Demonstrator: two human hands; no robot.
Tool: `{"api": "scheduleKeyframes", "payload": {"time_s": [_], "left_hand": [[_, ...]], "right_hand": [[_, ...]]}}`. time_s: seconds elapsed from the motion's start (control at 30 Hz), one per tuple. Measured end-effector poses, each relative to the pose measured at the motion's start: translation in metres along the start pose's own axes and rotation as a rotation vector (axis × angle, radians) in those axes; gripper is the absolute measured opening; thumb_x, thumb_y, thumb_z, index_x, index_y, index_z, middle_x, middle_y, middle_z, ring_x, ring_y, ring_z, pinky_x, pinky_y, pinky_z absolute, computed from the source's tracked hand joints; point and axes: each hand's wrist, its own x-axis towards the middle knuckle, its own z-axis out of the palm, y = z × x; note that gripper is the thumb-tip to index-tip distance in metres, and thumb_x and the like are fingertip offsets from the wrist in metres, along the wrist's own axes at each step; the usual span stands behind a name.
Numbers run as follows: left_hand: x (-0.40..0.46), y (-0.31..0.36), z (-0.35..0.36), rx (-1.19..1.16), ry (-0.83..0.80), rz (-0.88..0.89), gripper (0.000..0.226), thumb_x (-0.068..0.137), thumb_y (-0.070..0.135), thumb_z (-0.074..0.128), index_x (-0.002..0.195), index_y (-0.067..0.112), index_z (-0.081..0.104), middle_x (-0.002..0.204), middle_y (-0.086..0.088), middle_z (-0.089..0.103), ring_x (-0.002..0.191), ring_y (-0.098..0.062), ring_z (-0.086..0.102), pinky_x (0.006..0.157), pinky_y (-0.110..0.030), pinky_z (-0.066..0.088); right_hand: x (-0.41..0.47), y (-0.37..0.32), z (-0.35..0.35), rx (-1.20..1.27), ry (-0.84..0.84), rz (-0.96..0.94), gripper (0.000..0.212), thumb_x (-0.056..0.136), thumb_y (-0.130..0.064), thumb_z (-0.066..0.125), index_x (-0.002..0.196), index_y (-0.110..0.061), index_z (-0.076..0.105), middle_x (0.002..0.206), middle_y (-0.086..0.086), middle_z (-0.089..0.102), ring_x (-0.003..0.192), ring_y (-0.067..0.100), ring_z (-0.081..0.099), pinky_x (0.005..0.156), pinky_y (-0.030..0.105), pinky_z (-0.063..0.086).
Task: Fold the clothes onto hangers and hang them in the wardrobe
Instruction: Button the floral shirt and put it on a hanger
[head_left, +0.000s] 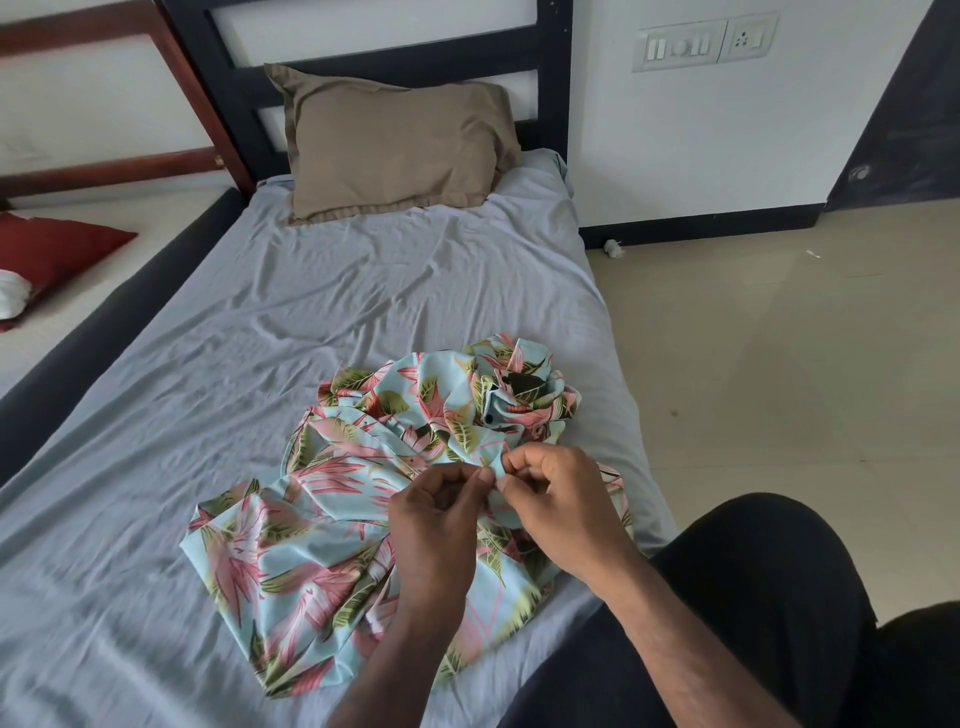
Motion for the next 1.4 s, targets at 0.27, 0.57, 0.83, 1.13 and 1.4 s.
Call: {"api": "scheduleKeyframes", "payload": {"time_s": [0.27,0.57,0.83,1.13,1.4], "left_hand": [[-0.001,0.000,-0.002,0.091,-0.024,0.000,0.020,0.093,0.005,0.068,0.074,0.004,0.073,0.065,-0.017,0.067,0.058,-0.016,0.054,0.055,-0.027,0.043],[0.002,0.001,-0.005,0.181,-0.031,0.033,0.026,0.085,0.018,0.067,0.063,0.006,0.070,0.058,-0.015,0.063,0.056,-0.019,0.052,0.056,-0.041,0.047],[0.004,-0.001,-0.007,0.209,-0.111,0.071,0.022,0.093,0.012,0.069,0.072,0.013,0.076,0.065,-0.010,0.069,0.063,-0.029,0.063,0.060,-0.049,0.051],[0.024,-0.011,-0.017,-0.035,-0.365,-0.256,0.022,0.099,0.012,0.059,0.083,-0.001,0.067,0.074,-0.021,0.054,0.068,-0.030,0.047,0.058,-0.031,0.040],[0.026,-0.017,-0.021,0.080,-0.463,-0.079,0.028,0.095,0.028,0.057,0.085,0.004,0.069,0.073,-0.013,0.061,0.066,-0.024,0.054,0.061,-0.040,0.045]], "right_hand": [[-0.004,-0.007,0.000,-0.102,0.044,-0.092,0.012,0.088,-0.004,0.072,0.091,-0.013,0.078,0.075,-0.009,0.075,0.067,0.006,0.070,0.062,0.029,0.058],[-0.008,-0.014,0.001,-0.383,0.018,-0.284,0.007,0.093,-0.022,0.067,0.089,-0.016,0.068,0.073,-0.007,0.070,0.062,0.009,0.063,0.054,0.025,0.050],[-0.007,-0.011,-0.002,-0.186,0.048,-0.166,0.009,0.083,-0.010,0.076,0.080,-0.017,0.070,0.066,-0.008,0.068,0.060,0.007,0.066,0.054,0.028,0.055],[0.001,0.005,-0.004,0.058,-0.031,-0.020,0.015,0.083,-0.004,0.077,0.081,-0.017,0.071,0.079,-0.010,0.069,0.078,0.012,0.065,0.067,0.017,0.051],[0.004,0.008,-0.003,0.098,0.038,0.068,0.014,0.082,-0.019,0.084,0.084,-0.021,0.071,0.079,-0.005,0.074,0.076,0.010,0.071,0.071,0.031,0.060]]}}
